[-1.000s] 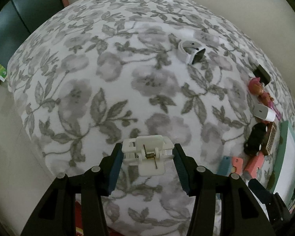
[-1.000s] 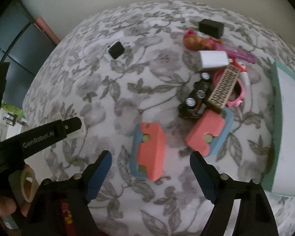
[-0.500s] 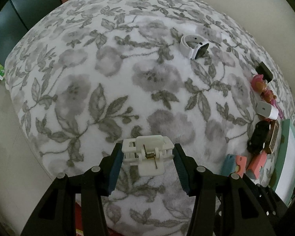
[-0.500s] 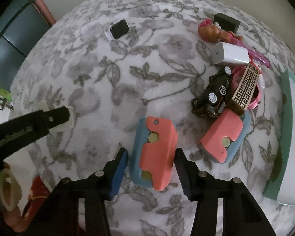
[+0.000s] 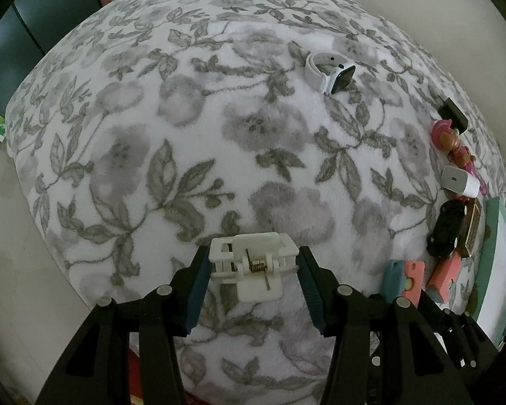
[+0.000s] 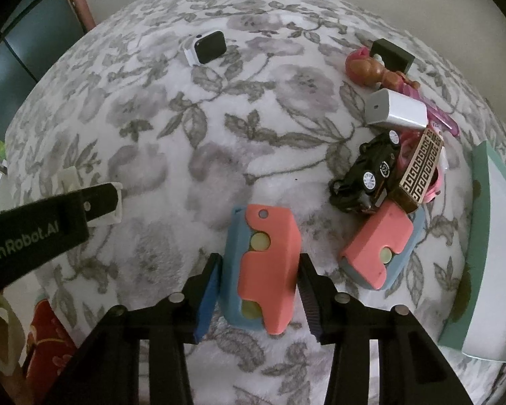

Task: Organize rigid objects
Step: 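Grasp the pink-and-blue phone-shaped toy with the right gripper while the left holds the clip, then carry the clip and toy to the teal-rimmed tray while the left gripper releases the clip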

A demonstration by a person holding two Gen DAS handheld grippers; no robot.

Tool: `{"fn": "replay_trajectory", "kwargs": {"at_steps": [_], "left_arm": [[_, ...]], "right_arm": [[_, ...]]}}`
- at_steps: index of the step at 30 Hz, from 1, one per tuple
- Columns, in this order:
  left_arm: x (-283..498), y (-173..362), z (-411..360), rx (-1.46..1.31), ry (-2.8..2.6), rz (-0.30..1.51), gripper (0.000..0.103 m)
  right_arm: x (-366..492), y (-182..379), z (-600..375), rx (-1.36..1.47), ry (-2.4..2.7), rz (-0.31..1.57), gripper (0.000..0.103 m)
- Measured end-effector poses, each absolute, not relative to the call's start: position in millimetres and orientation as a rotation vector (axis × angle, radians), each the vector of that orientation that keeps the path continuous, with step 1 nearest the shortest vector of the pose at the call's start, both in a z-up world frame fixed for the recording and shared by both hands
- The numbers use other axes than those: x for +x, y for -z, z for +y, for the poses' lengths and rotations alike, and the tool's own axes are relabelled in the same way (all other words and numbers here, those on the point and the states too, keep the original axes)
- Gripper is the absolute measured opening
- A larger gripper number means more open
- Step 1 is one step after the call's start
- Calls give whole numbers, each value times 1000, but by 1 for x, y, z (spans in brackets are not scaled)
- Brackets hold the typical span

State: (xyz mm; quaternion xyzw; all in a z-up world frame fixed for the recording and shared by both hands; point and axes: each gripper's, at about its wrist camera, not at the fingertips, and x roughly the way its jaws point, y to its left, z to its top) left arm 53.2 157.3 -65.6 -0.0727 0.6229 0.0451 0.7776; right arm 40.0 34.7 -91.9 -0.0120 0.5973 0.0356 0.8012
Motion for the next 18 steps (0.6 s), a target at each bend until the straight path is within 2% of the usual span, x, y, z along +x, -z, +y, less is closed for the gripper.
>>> {"fn": "replay_trajectory", "kwargs": {"at_steps": [14,18], "left_arm": [[53,50,151,-104,-114,1285,53],[53,42,148,-99,-107,1264,53]], "right_arm": [[33,63,2,74,-114,1237,45],[30,48,-12,132,-124,1201,42]]}}
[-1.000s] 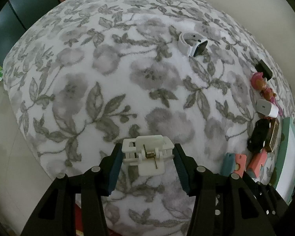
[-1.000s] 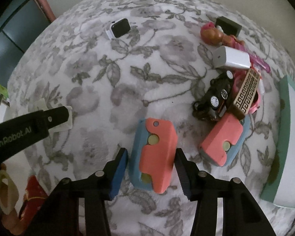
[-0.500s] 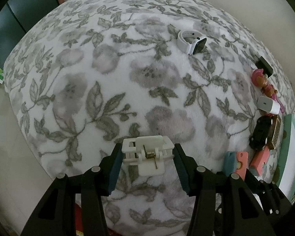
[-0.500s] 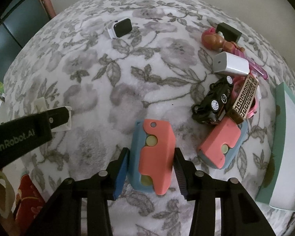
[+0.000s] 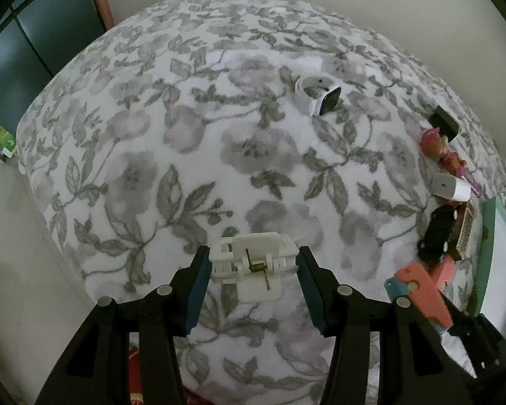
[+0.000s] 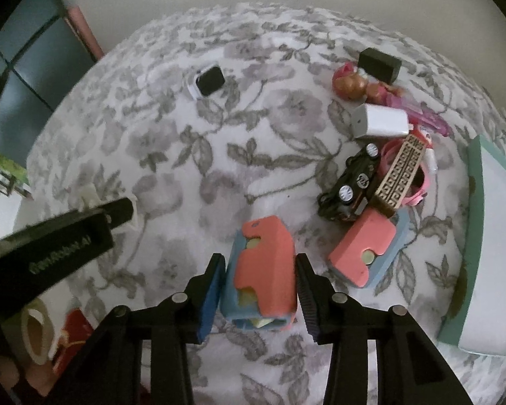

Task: Organize rigid objects
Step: 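Carry the clip and toy to the teal-rimmed tray while the left gripper releases the clip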

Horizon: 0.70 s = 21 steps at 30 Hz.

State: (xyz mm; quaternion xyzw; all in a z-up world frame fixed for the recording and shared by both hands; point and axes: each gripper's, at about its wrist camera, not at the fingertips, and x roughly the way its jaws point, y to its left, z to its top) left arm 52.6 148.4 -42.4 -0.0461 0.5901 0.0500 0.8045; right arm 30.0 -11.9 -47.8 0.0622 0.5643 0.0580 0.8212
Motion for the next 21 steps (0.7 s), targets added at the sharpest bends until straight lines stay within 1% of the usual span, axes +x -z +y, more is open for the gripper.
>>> {"fn": "replay_trajectory", "kwargs": {"at_steps": [5,14,21], "left_arm": [[51,37,140,-69,-100,1244,53],[48,32,129,-36,-94,1235,53],[60,0,88,37,-14,1187,53]], "right_arm": [[26,34,-26,174,-127,1170,41],[24,31,-43,230,-112,1149,41],[18,12,-77,309,-83,1074,41]]}}
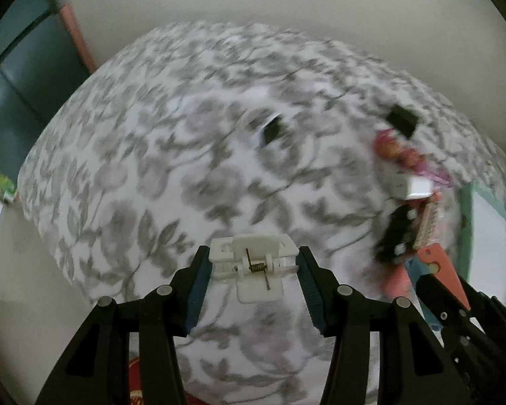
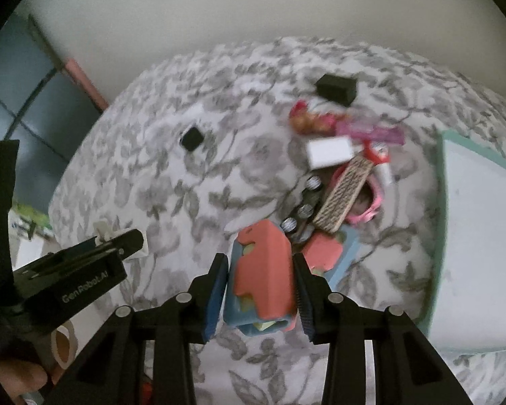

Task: Organize rigid objects
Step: 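Carry the clip and toy to the teal-rimmed tray while the left gripper releases the clip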

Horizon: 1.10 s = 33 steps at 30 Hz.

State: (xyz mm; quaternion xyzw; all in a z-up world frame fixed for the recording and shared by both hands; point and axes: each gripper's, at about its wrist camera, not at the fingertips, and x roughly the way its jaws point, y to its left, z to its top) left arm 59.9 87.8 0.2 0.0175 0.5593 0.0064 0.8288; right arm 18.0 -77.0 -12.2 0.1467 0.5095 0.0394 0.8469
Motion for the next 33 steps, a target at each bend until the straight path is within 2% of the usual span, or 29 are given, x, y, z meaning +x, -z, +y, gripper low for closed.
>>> {"fn": "replay_trajectory", "kwargs": {"at_steps": [6,14,23,33], "left_arm": [[74,-22,25,81,94,1163,53],[71,-25,-71,133,267,1148,53],[60,-9,-162,225,407,1127,53],[48,20,-216,298,530,1102,53]], "right_arm": [[11,5,-141,405,83,1008,41],[-3,0,-224,459,310,930,41],[-26,29,-308,546,567,940,41],[-37,46,-346,534,678,943,41]]}}
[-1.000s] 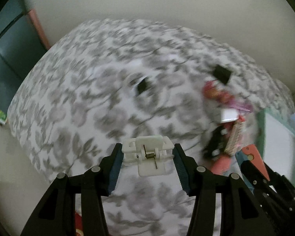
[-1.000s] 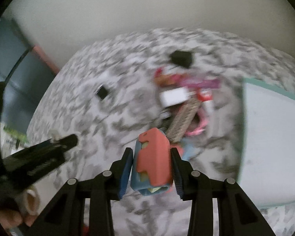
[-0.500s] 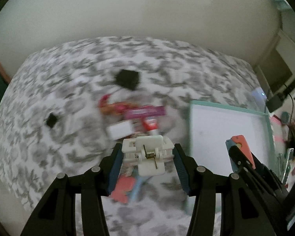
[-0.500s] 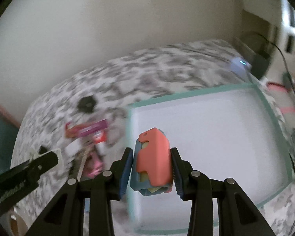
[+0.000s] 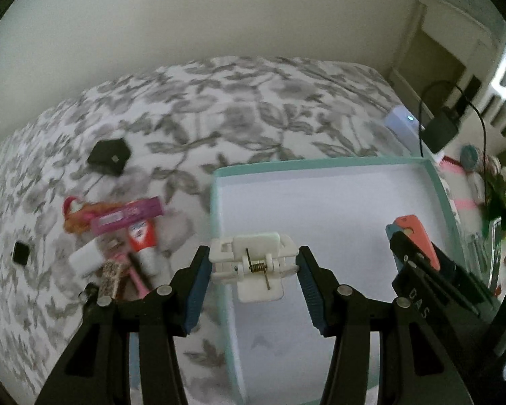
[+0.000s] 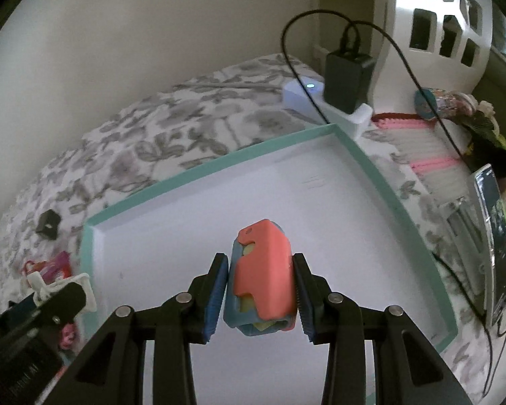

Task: Organize rigid objects
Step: 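Carry the clip and toy to the teal-rimmed tray while the left gripper releases the clip, then open the right gripper to set the pink-and-blue toy in the tray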

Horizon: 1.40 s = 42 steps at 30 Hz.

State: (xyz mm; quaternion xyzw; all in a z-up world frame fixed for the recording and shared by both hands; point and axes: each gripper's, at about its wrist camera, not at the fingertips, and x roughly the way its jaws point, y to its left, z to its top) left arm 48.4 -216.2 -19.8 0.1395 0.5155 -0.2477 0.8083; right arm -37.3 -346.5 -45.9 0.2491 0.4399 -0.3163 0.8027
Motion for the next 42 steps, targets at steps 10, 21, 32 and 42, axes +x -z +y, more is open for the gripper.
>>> {"fn": "replay_trajectory", "kwargs": {"at_steps": [10,21,32,42], "left_arm": [[45,44,-231,300,598,1153,54],[43,58,-229,314,596,1204,67],[52,31,-218,286,562,1179,85],[66,19,-190,249,475,1167,86]], "right_arm": [[-41,59,-357,533,706,974,41],[-41,64,-356,538,700,994,41],[-47,58,-358,554,724,969,41],[-45,55,-350,534,696,967,41]]}}
